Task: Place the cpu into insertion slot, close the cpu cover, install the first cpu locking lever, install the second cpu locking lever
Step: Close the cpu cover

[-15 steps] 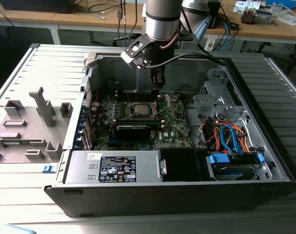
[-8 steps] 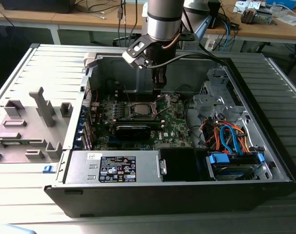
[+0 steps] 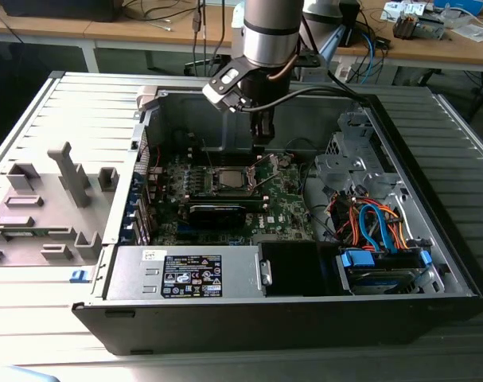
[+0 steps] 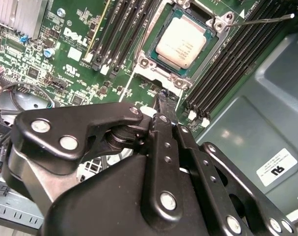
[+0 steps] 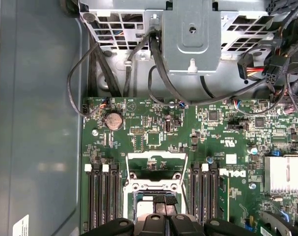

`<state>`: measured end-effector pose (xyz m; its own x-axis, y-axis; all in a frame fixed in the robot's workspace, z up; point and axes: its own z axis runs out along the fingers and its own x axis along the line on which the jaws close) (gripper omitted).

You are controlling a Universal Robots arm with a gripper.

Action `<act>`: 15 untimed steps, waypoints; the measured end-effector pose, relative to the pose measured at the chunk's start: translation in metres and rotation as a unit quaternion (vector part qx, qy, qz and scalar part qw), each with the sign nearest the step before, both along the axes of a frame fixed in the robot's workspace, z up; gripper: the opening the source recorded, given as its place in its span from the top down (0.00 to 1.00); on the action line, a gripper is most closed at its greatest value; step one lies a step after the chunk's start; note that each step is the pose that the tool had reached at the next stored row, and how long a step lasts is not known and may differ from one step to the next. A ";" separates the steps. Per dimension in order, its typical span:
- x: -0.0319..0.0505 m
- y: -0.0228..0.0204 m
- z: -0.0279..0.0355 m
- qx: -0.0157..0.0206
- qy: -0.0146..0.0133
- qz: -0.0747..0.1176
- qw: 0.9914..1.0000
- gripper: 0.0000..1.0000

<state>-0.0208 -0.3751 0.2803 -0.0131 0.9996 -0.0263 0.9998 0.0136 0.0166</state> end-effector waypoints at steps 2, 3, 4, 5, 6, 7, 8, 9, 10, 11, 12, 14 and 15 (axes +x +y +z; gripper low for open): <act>0.0043 0.0000 0.0000 0.000 0.000 0.000 1.000 0.89; 0.0060 0.0000 0.0000 0.000 0.000 0.000 1.000 0.89; 0.0065 0.0000 0.0000 0.000 0.000 0.000 1.000 0.89; 0.0067 0.0000 0.0000 0.000 0.000 0.000 1.000 0.89; 0.0072 0.0000 0.0000 0.000 0.000 0.000 1.000 0.89; 0.0075 0.0000 0.0000 0.000 0.000 0.000 1.000 0.89; 0.0079 0.0000 0.0000 0.000 0.000 0.000 1.000 0.89; 0.0081 0.0000 0.0000 0.000 0.000 0.000 1.000 0.89; 0.0083 0.0000 0.0000 0.000 0.000 0.000 1.000 0.89; 0.0083 0.0000 0.0000 0.000 0.000 0.000 1.000 0.89; 0.0085 0.0000 0.0000 0.000 0.000 0.000 1.000 0.89; 0.0089 0.0000 0.0000 0.000 0.000 0.000 1.000 0.89; 0.0091 0.0000 -0.0001 0.000 0.000 0.000 1.000 0.89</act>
<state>-0.0117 -0.3751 0.2803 -0.0132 0.9996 -0.0263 0.9998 0.0136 0.0167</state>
